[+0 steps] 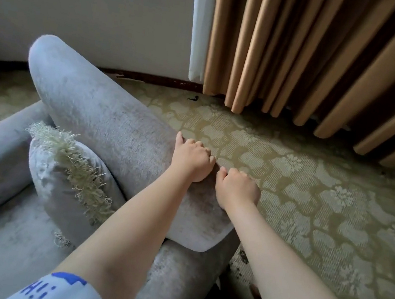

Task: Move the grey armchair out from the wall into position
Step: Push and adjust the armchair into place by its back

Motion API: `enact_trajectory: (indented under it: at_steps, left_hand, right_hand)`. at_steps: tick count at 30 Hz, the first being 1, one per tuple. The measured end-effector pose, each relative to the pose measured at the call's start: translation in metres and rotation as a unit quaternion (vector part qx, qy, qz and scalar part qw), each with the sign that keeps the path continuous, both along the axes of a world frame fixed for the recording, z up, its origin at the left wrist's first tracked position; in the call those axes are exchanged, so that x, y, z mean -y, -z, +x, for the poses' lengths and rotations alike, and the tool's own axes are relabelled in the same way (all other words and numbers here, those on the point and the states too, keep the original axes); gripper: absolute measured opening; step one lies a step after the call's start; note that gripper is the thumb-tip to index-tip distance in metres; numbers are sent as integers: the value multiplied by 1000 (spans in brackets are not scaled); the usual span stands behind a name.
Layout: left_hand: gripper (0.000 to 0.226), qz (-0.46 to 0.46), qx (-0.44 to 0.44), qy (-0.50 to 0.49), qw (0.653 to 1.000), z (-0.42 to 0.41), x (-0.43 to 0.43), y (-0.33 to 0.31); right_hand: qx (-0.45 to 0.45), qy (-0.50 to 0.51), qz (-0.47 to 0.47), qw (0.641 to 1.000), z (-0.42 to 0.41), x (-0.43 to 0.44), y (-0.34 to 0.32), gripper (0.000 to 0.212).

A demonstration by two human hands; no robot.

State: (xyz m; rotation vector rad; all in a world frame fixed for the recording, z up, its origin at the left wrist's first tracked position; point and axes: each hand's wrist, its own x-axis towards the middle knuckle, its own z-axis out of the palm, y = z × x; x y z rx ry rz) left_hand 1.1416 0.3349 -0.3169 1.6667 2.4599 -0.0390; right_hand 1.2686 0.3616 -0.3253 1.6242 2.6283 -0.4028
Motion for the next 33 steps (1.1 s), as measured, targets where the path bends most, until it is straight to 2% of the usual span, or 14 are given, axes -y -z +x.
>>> enact_trajectory:
  at_steps: [6, 8, 10, 12, 13, 14, 15, 18, 19, 20, 24, 30, 33]
  left_hand:
    - [46, 8, 18, -37, 999, -4, -8, -5]
    - [35, 76, 62, -115, 988, -7, -17, -8]
    - [19, 140, 79, -212, 964, -15, -26, -12]
    - [16, 145, 25, -270, 951, -30, -36, -8]
    - [26, 121, -5, -307, 944, -42, -43, -5]
    - [42, 89, -19, -367, 926, -57, -48, -4]
    - [60, 60, -3, -453, 890, -71, -52, -6]
    - [104, 71, 100, -680, 723, -103, -57, -12]
    - [112, 82, 112, -715, 685, -108, -59, -12]
    - [118, 87, 113, -736, 662, -110, -60, -12]
    - [119, 96, 108, -772, 619, -114, -64, -7]
    - [75, 96, 102, -819, 556, -135, -57, -2]
    - [69, 65, 118, -846, 516, -155, -55, -5]
  right_hand:
    - [9, -109, -44, 993, 14, -23, -8, 56]
    - [8, -152, -83, 985, 15, -42, -10, 54]
    - [56, -226, -116, 966, 2, -67, -14, 53]
    - [103, -307, -105, 940, -26, -95, -20, 51]
    - [98, -334, -95, 933, -44, -109, -24, 50]
    - [82, -354, -89, 927, -66, -124, -28, 50]
    - [68, -373, -83, 921, -88, -138, -32, 50]
    - [51, -456, -53, 887, -144, -168, -42, 49]
    - [49, -484, -46, 872, -158, -173, -47, 47]
    - [46, -512, -39, 857, -170, -175, -51, 46]
    - [26, -610, -25, 792, -222, -165, -65, 45]
    - [-41, -717, -3, 696, -294, -114, -72, 43]
    - [-53, -750, 5, 660, -327, -94, -72, 42]
